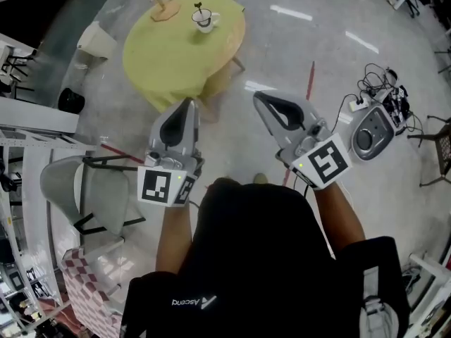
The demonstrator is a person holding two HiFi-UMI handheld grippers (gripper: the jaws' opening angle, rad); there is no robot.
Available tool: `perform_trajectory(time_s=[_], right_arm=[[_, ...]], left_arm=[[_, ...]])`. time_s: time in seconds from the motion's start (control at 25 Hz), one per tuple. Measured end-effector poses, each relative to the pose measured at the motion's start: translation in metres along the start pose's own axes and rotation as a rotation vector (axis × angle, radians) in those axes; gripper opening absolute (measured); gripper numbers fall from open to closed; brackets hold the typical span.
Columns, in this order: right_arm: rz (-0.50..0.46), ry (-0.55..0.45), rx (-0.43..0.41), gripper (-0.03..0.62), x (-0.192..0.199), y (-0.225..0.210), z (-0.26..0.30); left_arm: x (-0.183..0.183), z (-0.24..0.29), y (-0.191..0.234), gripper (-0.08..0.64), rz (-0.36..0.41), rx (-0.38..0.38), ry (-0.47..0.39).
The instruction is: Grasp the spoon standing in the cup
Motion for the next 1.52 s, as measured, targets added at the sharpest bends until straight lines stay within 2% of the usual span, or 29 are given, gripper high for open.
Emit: perform_trajectory(time_s=[0.28, 0.48, 0.64, 0.92, 1.2, 1.4, 1.48, 1.52], right_arm=[[0.012, -0.004, -0.006, 0.003, 0.01, -0.031, 0.007], [0.003, 0.004, -0.007, 0.003, 0.023, -0.065, 0.038], [-0.001, 0.022, -0.008, 0.003, 0.036, -0.098, 0.079], [0.01, 0.051, 0.003, 0.003, 0.056, -0.161, 0.178], [0.02, 0.1, 0.025, 0.003, 0.091, -0.212, 0.279], [0.036, 0.128, 0.045, 0.003, 0.11, -0.237, 0.328], [0.041, 0.145, 0.051, 0.003, 0.119, -0.245, 0.341], [0.042, 0.153, 0.052, 0.003, 0.123, -0.248, 0.345]], left_arm=[[0.007, 0.029, 0.009, 0.009, 0.006, -0.015, 0.005], [0.018, 0.069, 0.039, 0.009, -0.001, -0.015, -0.004], [0.029, 0.112, 0.08, 0.009, -0.012, -0.01, -0.005], [0.052, 0.203, 0.176, 0.011, -0.046, 0.009, 0.036], [0.084, 0.281, 0.264, 0.012, -0.08, 0.07, 0.111], [0.115, 0.323, 0.302, 0.016, -0.111, 0.144, 0.182], [0.13, 0.338, 0.313, 0.098, -0.125, 0.171, 0.218], [0.138, 0.345, 0.318, 0.115, -0.131, 0.182, 0.238]])
Point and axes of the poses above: the fingertips, and each gripper's own axes: z forward along the fingers, y to its left, x out of its underside, the point moved 2 cm from there along -z, backward along the fingers, and after that the axes turned 5 degrees about -z, right-handed, at the moved point
